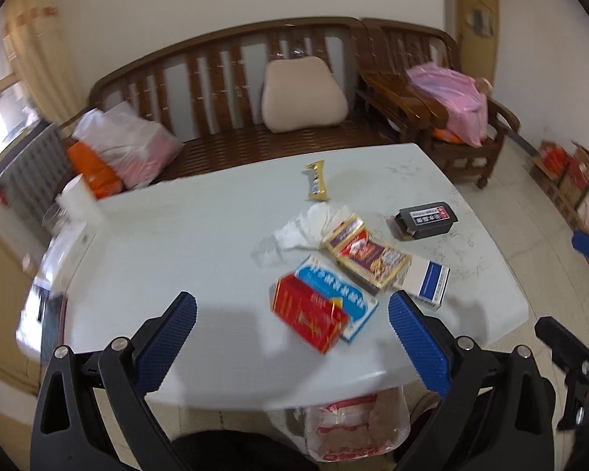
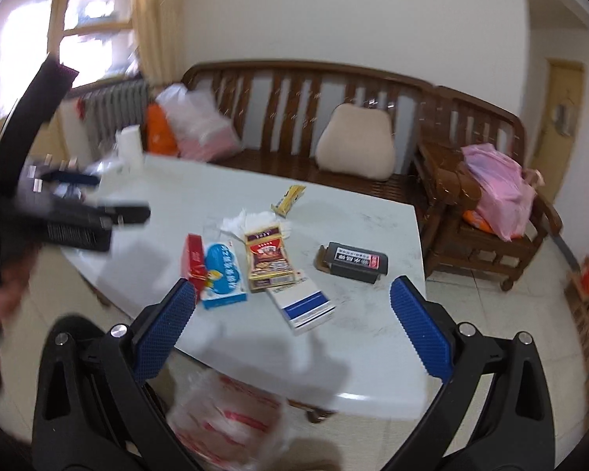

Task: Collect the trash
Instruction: 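Reach the left tool to the yellow wrapper while the right tool reaches the black box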

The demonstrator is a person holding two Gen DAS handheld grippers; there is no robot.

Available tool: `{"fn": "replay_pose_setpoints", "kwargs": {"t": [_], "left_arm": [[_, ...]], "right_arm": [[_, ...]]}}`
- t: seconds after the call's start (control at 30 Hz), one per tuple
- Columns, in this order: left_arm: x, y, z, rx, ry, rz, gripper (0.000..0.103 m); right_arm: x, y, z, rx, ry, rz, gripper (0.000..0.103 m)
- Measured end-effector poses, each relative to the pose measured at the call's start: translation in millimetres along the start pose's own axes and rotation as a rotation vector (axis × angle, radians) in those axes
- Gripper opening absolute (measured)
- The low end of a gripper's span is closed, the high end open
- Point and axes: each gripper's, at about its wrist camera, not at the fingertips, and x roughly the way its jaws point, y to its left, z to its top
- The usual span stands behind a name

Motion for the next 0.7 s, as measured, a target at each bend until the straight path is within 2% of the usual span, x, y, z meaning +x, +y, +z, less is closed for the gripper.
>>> {"fn": "replay_pose_setpoints", "kwargs": {"t": [0.17, 0.37, 0.57, 0.7], "left_arm": [[23, -5, 46, 0.079, 0.096, -0.061, 0.096], [65, -13, 92, 0.13, 0.24, -0.122, 0.096], [111, -22, 122, 0.164, 0.342, -0.118, 0.096], [150, -27, 141, 0.192, 0.409, -0.119, 0.096]], "right_arm": [[20, -31, 29, -0.149, 0.065, -0.005, 0.097], [45, -65, 59, -0.296, 0.132, 0.083, 0.097], [77, -82, 82, -0.388, 0.189, 0.165, 0.097], [104, -86, 83, -0.439, 0.233, 0.188, 0.097]]}}
